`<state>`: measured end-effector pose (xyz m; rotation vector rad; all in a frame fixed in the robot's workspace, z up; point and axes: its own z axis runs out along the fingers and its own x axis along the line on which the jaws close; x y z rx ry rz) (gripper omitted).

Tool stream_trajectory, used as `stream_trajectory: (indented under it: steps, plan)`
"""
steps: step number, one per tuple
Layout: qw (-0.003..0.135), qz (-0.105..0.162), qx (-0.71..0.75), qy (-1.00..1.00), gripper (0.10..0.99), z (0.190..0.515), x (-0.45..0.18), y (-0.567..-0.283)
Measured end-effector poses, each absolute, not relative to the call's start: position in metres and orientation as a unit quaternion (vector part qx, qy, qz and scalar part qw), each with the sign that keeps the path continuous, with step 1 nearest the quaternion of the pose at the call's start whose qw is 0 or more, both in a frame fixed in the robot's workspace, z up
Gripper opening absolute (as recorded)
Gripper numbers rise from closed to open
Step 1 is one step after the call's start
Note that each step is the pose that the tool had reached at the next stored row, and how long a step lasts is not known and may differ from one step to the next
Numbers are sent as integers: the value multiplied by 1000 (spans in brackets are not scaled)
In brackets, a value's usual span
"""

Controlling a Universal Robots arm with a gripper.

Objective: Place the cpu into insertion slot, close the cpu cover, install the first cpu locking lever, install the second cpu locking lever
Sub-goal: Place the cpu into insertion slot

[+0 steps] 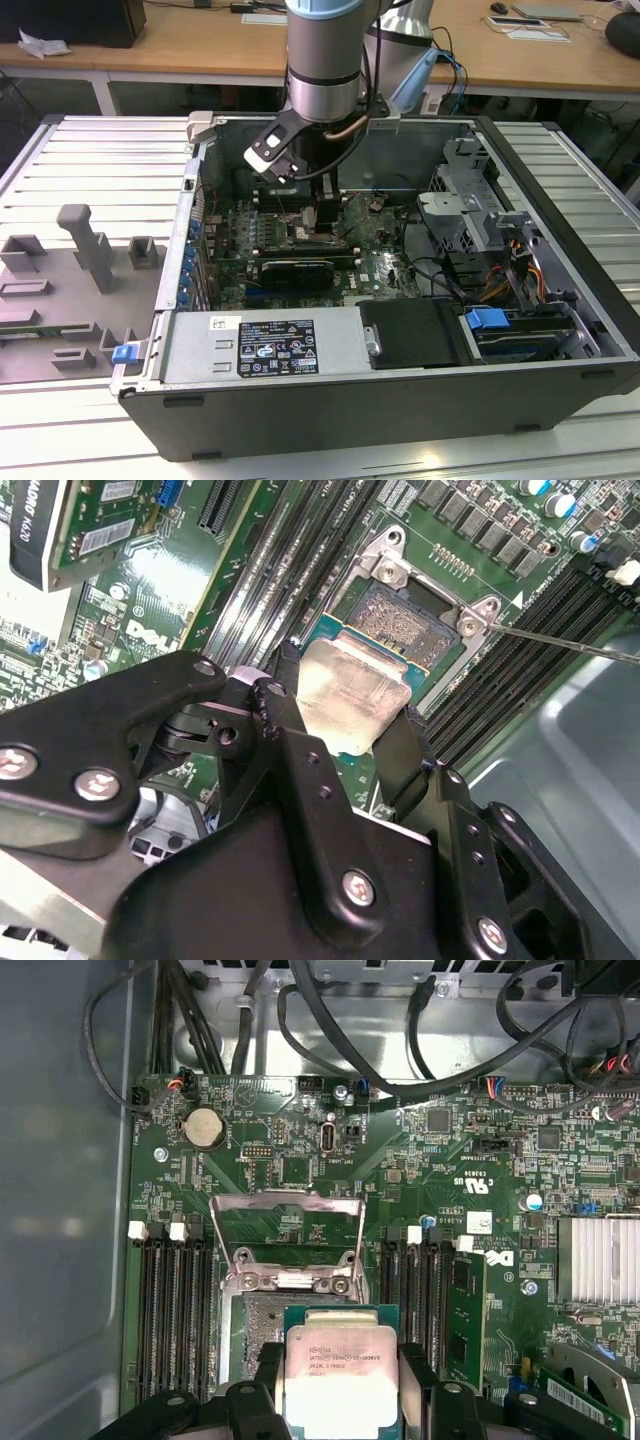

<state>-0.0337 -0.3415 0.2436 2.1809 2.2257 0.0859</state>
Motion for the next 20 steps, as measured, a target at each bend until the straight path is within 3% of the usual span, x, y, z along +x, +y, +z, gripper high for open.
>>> stream_trajectory:
  steps: [12,20]
  plan:
    - [12,28,700,714,541,242,-37,-338]
    - [12,28,700,714,541,224,-39,-320]
